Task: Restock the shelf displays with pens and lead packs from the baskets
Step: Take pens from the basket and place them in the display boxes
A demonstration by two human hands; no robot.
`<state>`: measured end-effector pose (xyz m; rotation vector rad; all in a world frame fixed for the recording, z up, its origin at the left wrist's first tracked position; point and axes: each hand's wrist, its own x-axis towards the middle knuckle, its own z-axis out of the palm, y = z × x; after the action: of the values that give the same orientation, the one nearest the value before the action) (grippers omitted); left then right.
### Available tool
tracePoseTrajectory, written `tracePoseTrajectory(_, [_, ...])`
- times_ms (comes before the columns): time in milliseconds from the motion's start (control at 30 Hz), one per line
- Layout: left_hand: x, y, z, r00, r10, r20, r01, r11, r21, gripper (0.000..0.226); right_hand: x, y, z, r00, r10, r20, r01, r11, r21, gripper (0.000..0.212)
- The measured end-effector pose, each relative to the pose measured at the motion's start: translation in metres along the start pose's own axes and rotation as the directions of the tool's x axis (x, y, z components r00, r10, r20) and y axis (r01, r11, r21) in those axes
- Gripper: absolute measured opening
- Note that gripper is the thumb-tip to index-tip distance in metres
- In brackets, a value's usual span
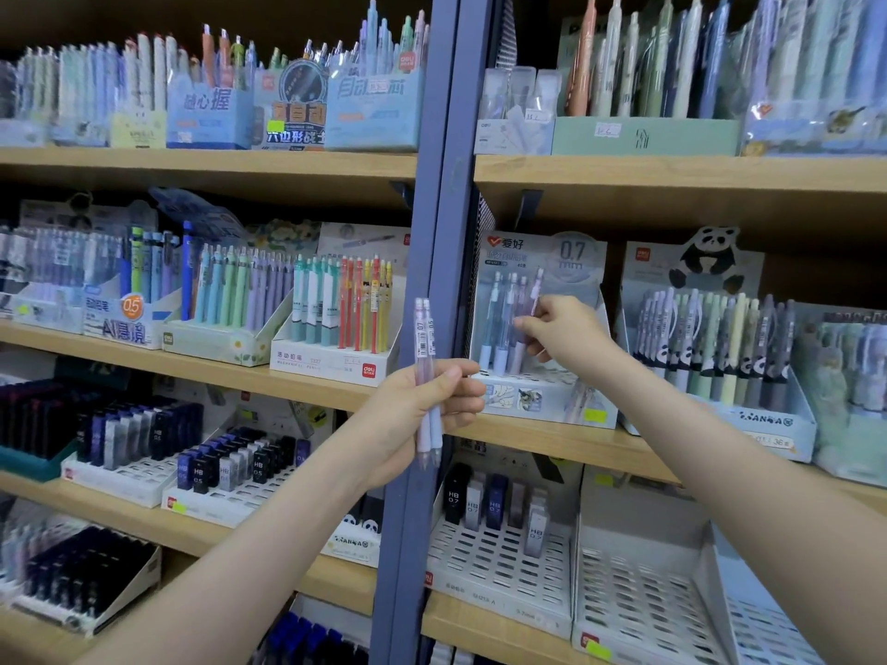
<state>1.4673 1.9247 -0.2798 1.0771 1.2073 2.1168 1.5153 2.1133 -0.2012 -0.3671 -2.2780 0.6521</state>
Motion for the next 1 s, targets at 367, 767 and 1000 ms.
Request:
tracePoseTrajectory(367, [-0.006, 0.002, -0.002, 0.99, -0.044, 0.137, 0.051, 0.998, -0.045, 0.026, -0.01, -0.004, 0.002, 0.993, -0.089, -0.079, 0.064, 0.956, -0.286, 0.023])
tracePoseTrajectory(767, [-0.005, -0.004, 0.008, 0.95, -0.112, 0.291, 0.091, 0.992, 0.087, 0.024, -0.08, -0.035, 0.004, 0.904, -0.219, 0.366, 0.073, 0.925, 0.372, 0.021])
tracePoseTrajectory(1000, [0.0, 0.001, -0.002, 0.998, -0.053, -0.028, 0.057, 0.984, 0.169, 0.021, -0.05, -0.024, -0.016, 0.996, 0.017, -0.089, 0.037, 0.815, 0.579, 0.019])
